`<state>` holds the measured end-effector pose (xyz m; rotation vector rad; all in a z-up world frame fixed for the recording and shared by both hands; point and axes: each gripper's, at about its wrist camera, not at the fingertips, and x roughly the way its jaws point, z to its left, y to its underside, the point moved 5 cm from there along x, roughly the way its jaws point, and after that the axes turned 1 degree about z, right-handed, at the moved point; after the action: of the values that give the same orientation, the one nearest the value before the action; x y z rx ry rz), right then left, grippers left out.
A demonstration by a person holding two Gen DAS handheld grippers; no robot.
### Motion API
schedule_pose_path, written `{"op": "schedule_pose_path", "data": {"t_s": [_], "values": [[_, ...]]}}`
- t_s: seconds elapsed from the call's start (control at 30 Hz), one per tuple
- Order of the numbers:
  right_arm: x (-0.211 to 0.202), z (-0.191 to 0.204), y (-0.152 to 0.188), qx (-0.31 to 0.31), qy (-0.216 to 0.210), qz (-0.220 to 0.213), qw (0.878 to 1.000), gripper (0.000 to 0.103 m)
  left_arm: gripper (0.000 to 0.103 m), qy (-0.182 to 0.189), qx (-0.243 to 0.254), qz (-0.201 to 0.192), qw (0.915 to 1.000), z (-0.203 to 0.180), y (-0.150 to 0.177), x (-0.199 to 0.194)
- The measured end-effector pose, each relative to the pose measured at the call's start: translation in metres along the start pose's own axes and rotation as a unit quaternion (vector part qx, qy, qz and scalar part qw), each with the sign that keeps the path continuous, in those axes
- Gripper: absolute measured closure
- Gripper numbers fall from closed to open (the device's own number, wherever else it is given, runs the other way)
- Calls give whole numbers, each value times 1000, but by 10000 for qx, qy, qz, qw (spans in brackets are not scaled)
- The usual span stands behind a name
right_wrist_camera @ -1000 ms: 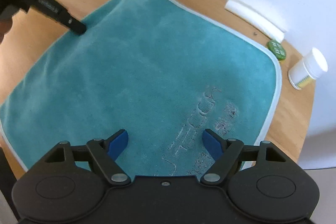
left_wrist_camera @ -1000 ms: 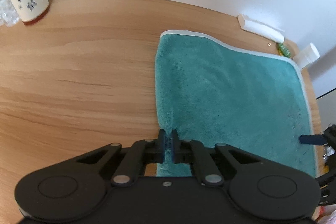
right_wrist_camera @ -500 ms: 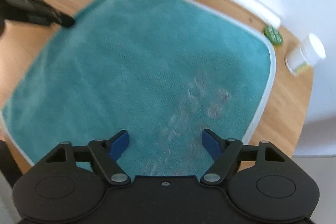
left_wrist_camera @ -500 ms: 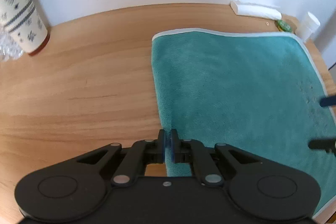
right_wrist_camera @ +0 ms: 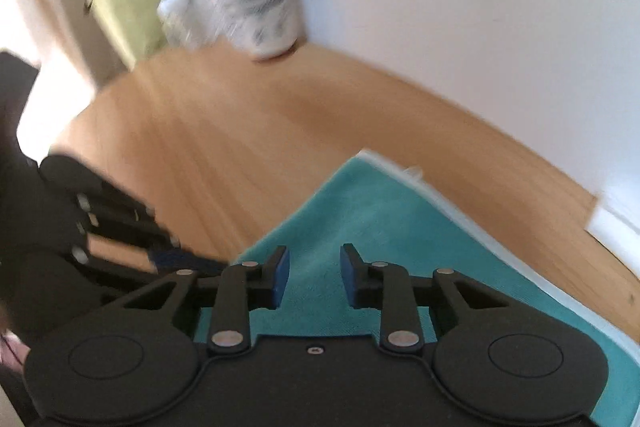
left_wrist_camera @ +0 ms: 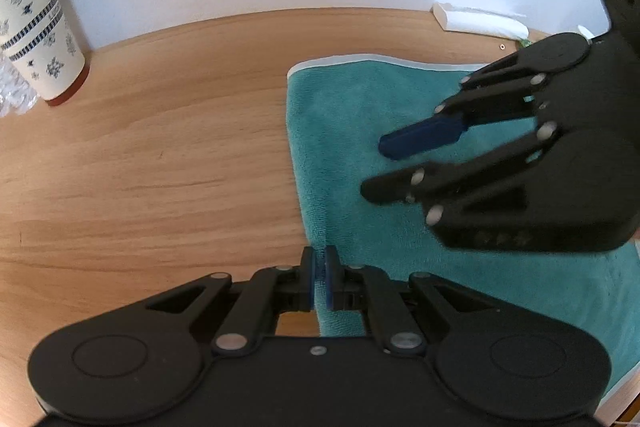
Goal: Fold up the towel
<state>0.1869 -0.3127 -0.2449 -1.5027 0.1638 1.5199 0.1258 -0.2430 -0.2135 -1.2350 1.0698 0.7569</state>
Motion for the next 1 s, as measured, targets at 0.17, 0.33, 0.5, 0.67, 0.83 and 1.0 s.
{"op": "schedule_pose_path", "data": {"t_s": [0.17,0.33,0.5,0.67,0.83,1.0], "values": [[-2,6,13,-640,189,228,9975,73,98,-77,103,34,9999,-3,1,0],[-15,0,21,-661,406,396,9962,73,98,-169,243,54,9995,-6,1,0],[-28,-24,27,-233,527,293,9979,73,98,-172,166,133,9996,-5,0,0],[-38,-33,2,-75,551,-167,9983,70,98,-145,89,119,9998,-2,2,-1],[-2,-31,-29,-173,438,-125,9988,70,98,-121,101,100,9998,-2,4,1],[16,-35,-34,-204,465,-123,9986,70,97,-248,242,56,9994,-4,7,1]]}}
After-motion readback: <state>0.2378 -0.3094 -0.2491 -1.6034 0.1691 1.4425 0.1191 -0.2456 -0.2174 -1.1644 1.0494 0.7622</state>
